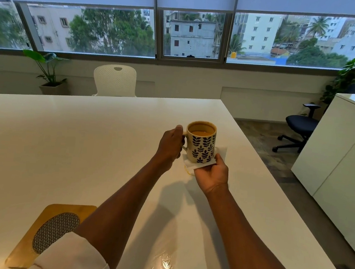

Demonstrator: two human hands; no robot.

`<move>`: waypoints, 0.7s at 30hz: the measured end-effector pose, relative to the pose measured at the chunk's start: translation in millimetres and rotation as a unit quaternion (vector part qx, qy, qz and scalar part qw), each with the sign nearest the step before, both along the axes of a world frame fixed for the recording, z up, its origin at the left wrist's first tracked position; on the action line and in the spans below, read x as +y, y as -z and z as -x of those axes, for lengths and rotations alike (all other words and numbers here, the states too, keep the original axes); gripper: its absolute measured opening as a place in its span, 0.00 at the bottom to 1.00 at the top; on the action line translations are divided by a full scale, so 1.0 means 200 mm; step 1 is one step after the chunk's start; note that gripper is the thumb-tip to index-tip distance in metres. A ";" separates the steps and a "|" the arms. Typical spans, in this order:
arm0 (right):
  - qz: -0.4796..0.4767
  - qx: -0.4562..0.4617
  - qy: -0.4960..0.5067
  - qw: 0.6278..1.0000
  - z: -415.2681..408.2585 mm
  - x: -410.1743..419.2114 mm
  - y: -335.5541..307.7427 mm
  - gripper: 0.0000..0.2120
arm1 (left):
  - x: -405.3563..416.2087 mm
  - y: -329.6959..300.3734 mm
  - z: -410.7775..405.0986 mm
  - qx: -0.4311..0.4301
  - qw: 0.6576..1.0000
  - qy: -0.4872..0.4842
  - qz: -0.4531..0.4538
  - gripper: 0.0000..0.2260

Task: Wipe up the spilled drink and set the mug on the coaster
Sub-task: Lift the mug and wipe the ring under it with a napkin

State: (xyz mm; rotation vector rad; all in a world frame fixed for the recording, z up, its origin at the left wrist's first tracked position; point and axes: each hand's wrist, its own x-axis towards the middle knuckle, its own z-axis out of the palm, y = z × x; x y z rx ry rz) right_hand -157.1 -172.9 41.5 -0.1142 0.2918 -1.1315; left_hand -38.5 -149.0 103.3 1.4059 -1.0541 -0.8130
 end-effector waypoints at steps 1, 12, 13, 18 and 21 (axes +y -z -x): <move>0.001 0.002 -0.007 1.000 0.00 0.00 0.00 0.21 | 0.01 -0.01 -0.01 -0.001 1.000 -0.002 0.000 0.20; 0.015 -0.007 -0.037 0.999 -0.06 0.07 -0.01 0.23 | 0.10 -0.05 -0.03 0.008 1.000 -0.013 -0.003 0.19; 0.016 -0.008 -0.037 0.999 -0.07 0.07 -0.02 0.23 | 0.11 -0.06 -0.04 0.011 1.000 -0.014 -0.003 0.19; 0.031 -0.025 -0.053 0.998 -0.13 0.09 -0.05 0.24 | 0.13 -0.08 -0.06 0.018 1.000 -0.009 -0.001 0.19; 0.040 -0.050 -0.084 0.994 -0.18 0.13 -0.08 0.29 | 0.14 -0.08 -0.05 -0.012 1.000 -0.014 0.010 0.20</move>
